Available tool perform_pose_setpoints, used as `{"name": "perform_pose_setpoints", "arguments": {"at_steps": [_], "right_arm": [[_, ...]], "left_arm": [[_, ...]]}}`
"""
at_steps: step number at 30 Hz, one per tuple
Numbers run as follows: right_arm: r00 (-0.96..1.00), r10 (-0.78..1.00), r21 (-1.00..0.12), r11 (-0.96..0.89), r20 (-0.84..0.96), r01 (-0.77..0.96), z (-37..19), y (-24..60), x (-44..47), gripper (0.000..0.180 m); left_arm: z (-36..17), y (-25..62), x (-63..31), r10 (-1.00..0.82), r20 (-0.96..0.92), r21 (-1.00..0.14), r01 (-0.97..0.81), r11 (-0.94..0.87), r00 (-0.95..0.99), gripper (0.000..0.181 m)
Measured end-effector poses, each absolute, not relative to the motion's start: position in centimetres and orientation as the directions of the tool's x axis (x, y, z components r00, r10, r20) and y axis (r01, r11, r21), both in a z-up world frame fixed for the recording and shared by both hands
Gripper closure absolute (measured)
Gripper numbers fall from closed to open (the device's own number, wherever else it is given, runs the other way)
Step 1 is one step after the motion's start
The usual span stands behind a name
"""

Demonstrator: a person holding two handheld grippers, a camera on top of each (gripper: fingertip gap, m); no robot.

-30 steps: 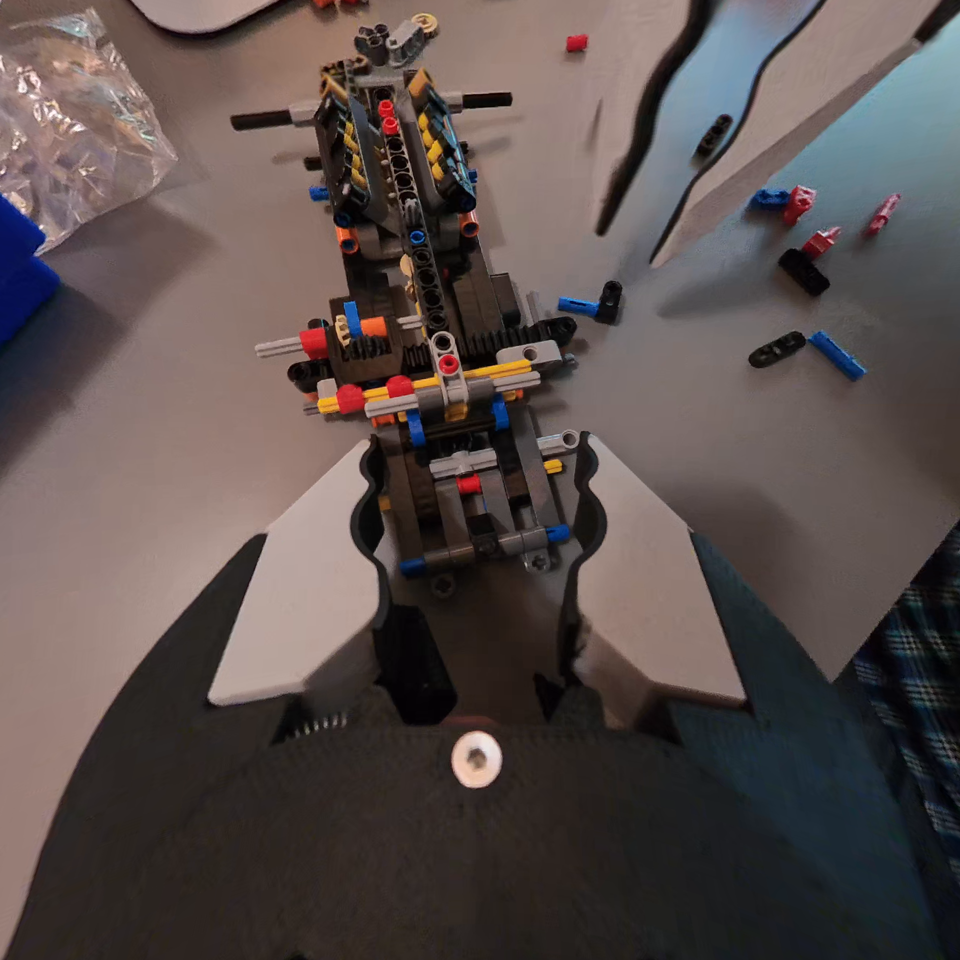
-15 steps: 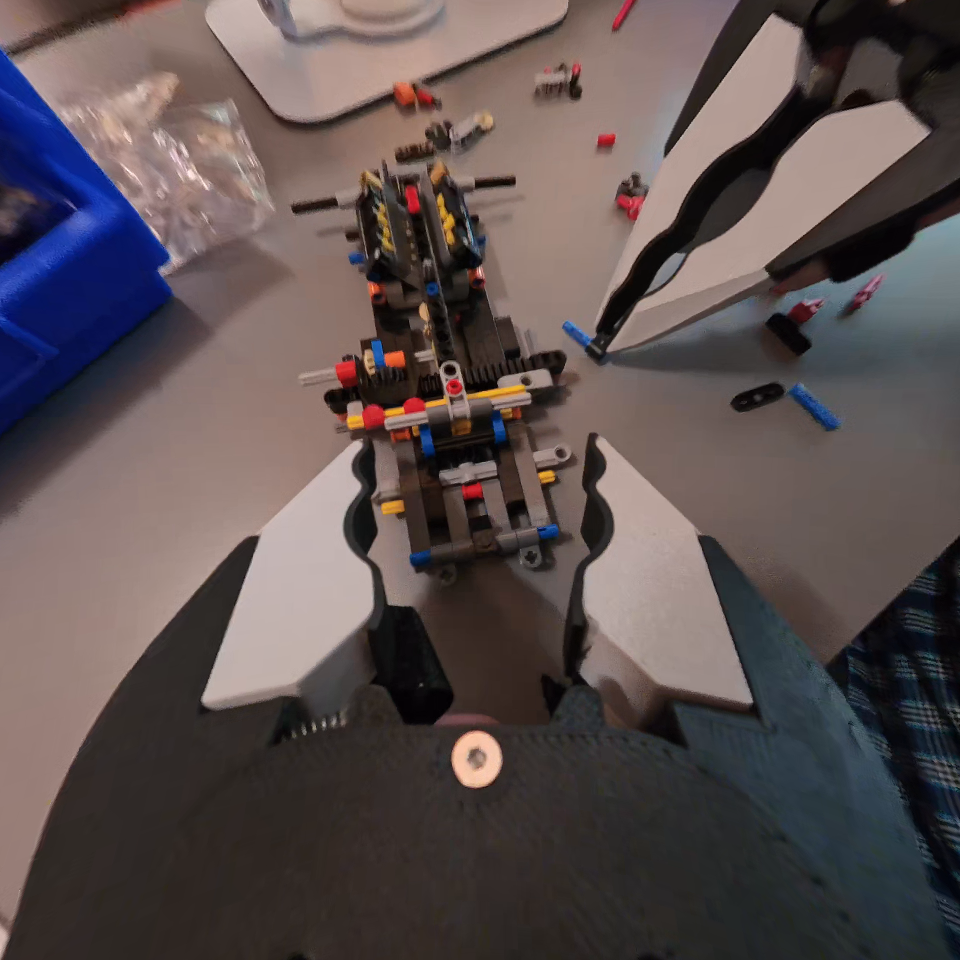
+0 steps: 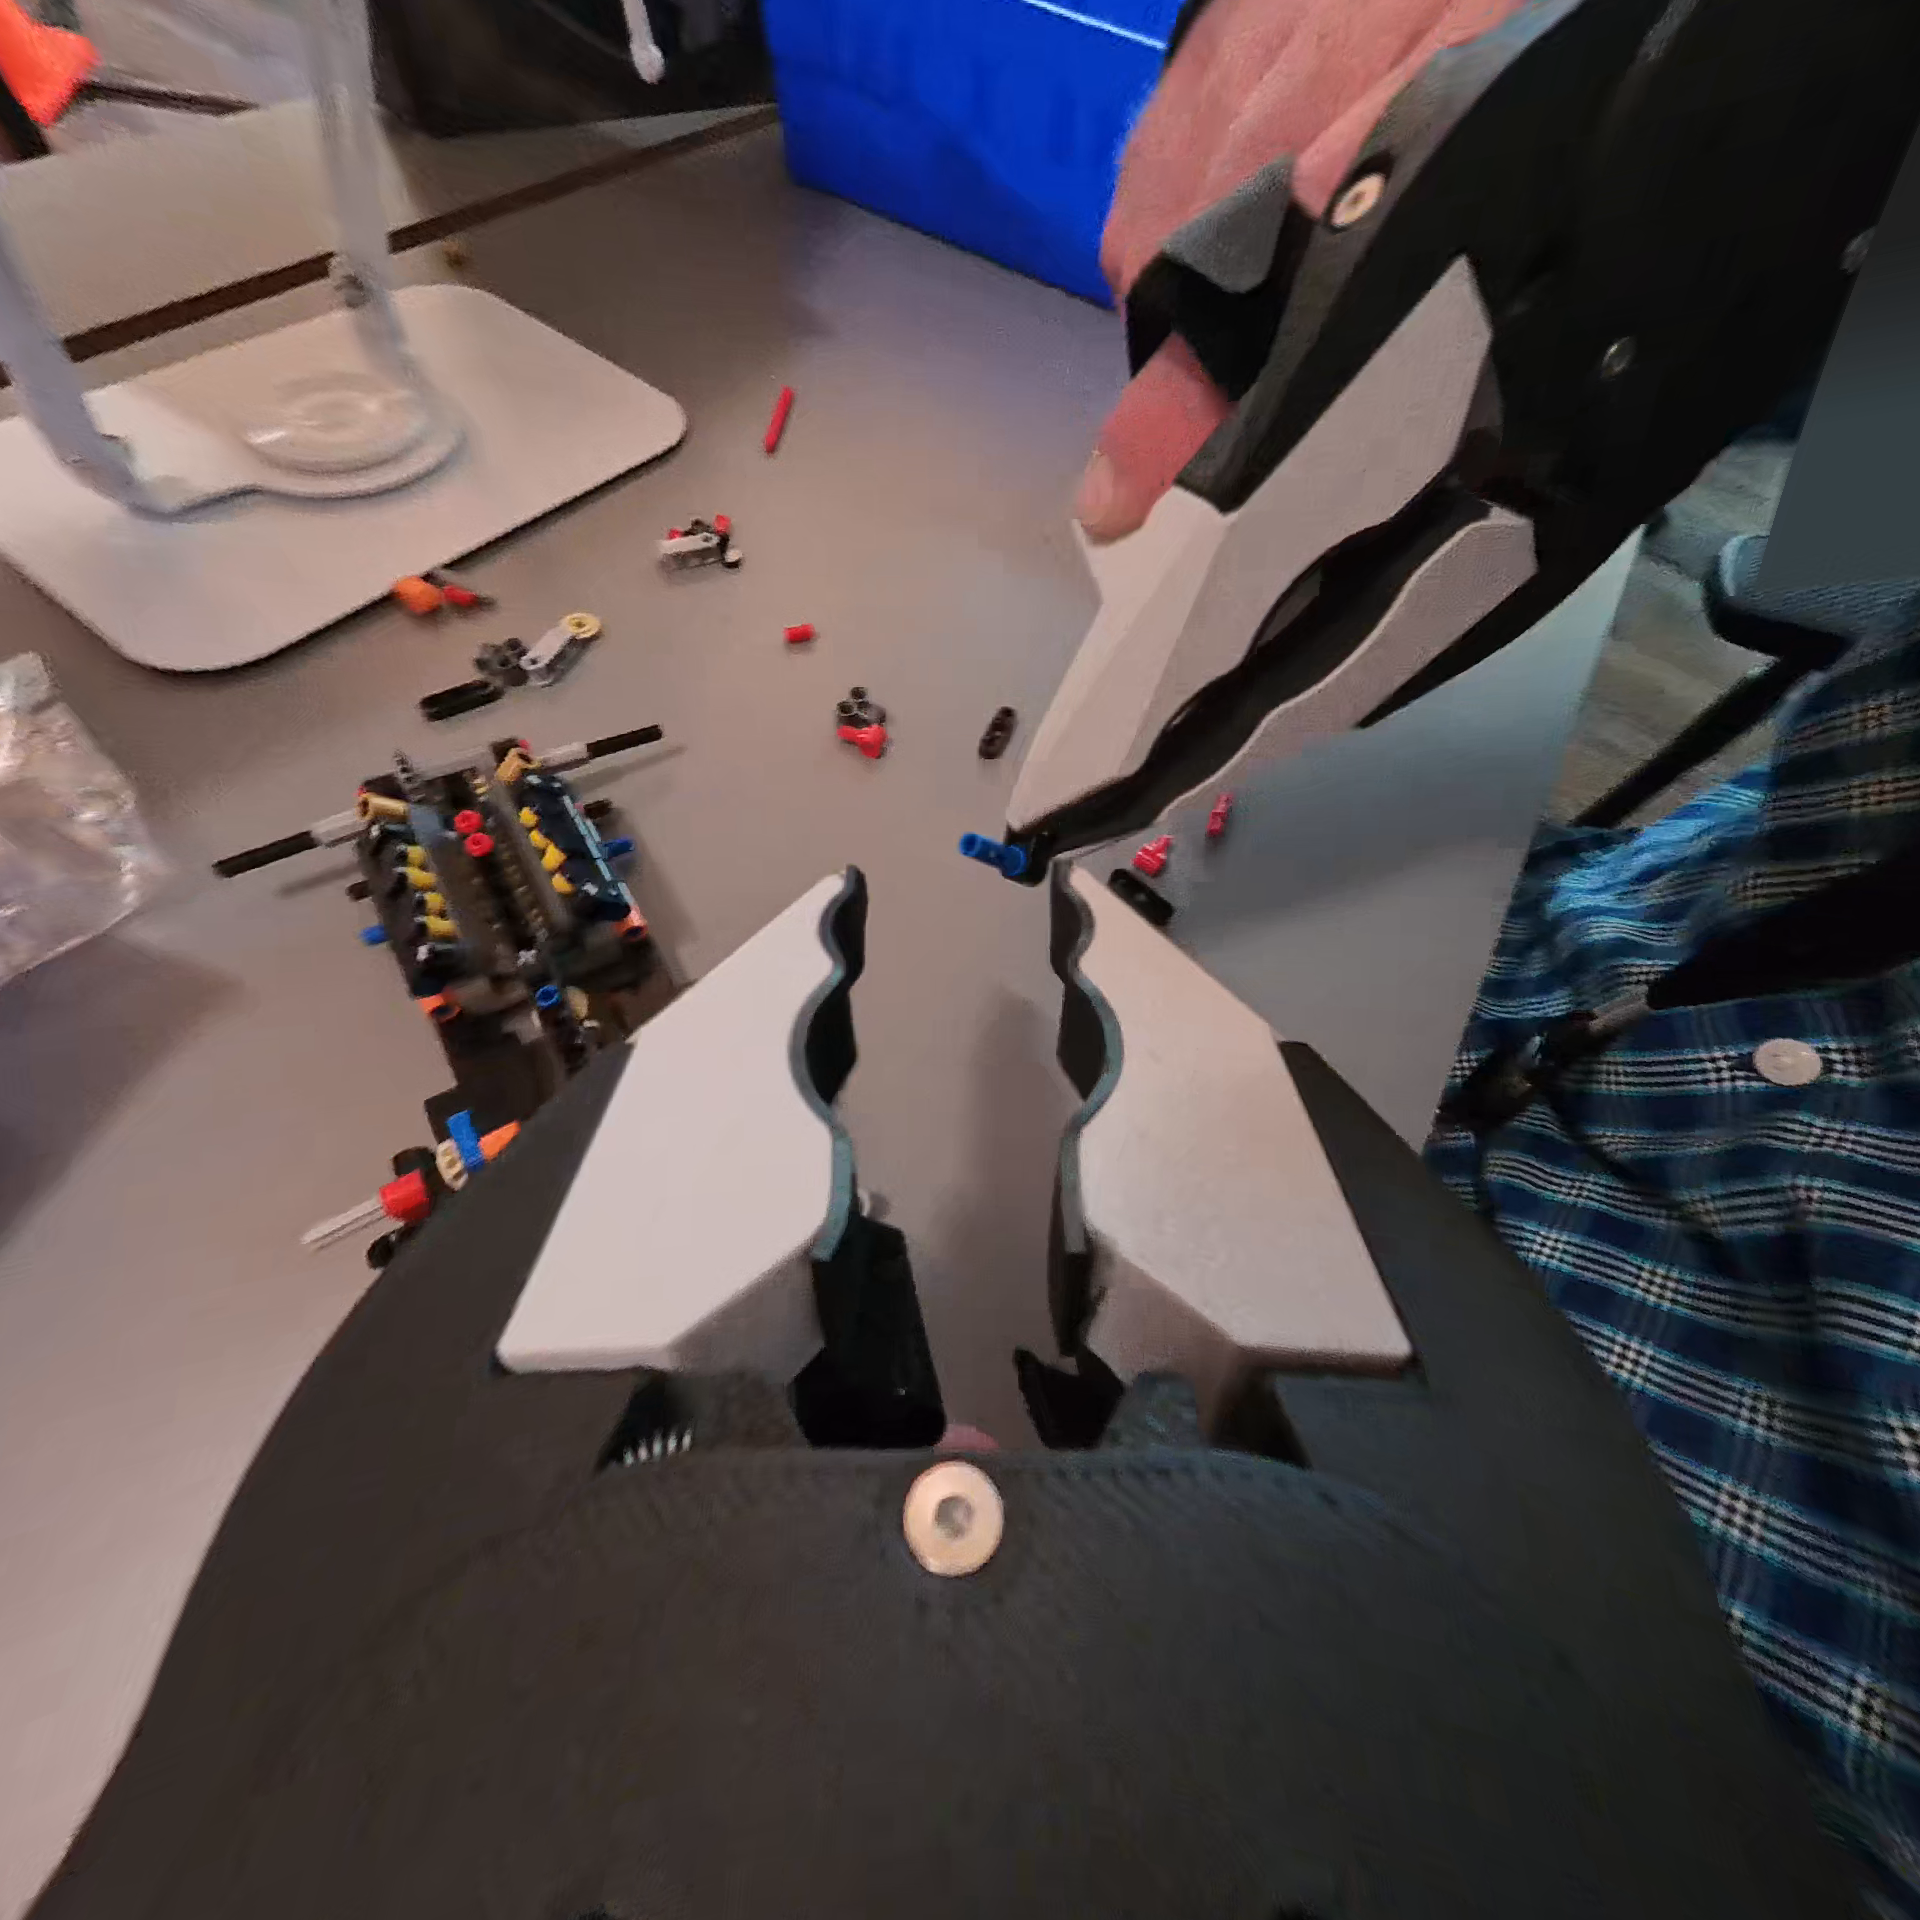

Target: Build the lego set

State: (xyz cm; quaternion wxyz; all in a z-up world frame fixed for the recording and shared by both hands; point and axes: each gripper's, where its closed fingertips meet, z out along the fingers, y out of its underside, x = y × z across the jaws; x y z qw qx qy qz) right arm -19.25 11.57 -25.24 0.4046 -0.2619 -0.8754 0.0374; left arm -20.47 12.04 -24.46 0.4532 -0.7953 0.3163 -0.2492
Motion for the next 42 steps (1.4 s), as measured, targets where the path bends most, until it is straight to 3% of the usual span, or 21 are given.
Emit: {"name": "perform_pose_setpoints", "arguments": {"at_steps": [7, 12, 17, 20, 30, 32, 34, 38, 42], "right_arm": [[-0.631, 0.318, -0.170, 0.943, 0.708, 0.285, -24.7, 9.8, -18.4, 0.176], [-0.612, 0.329, -0.191, 0.941, 0.719, 0.281, -24.1, 9.7, -18.2, 0.176], [-0.617, 0.310, -0.185, 0.948, 0.723, 0.259, -23.8, 9.3, -17.9, 0.176], [-0.615, 0.308, -0.186, 0.949, 0.726, 0.256, -23.5, 9.4, -17.9, 0.176], [-0.606, 0.309, -0.189, 0.948, 0.733, 0.256, -23.1, 9.4, -17.8, 0.176], [-0.573, 0.378, -0.244, 0.922, 0.727, 0.299, -22.6, 9.8, -18.0, 0.175], [-0.513, 0.540, -0.387, 0.840, 0.668, 0.380, -21.9, 10.3, -18.0, 0.169], [-0.316, 0.899, -0.770, 0.427, 0.304, 0.475, -20.9, 10.2, -18.2, 0.159], [-0.242, 0.970, -0.908, 0.128, 0.030, 0.400, -19.7, 9.3, -18.7, 0.160]], "left_arm": [[-23.7, 10.7, -18.2, -0.814, 0.062, -0.893, -0.332, -0.304, 0.578, 0.180], [-23.0, 10.6, -18.3, -0.798, 0.095, -0.908, -0.277, -0.315, 0.595, 0.181], [-23.0, 10.0, -18.3, -0.807, 0.173, -0.891, -0.259, -0.372, 0.564, 0.164], [-23.9, 9.2, -17.7, -0.830, 0.168, -0.873, -0.310, -0.376, 0.532, 0.167], [-22.4, 9.5, -17.4, -0.824, 0.222, -0.907, -0.199, -0.371, 0.520, 0.179], [-22.0, 9.8, -17.7, -0.812, 0.225, -0.917, -0.163, -0.363, 0.538, 0.179], [-21.4, 10.2, -18.3, -0.797, 0.220, -0.934, -0.115, -0.338, 0.562, 0.179], [-19.6, 10.1, -18.5, -0.800, 0.249, -0.959, 0.024, -0.282, 0.546, 0.179], [-18.5, 9.6, -18.1, -0.826, 0.217, -0.974, 0.058, -0.219, 0.520, 0.179]]}}
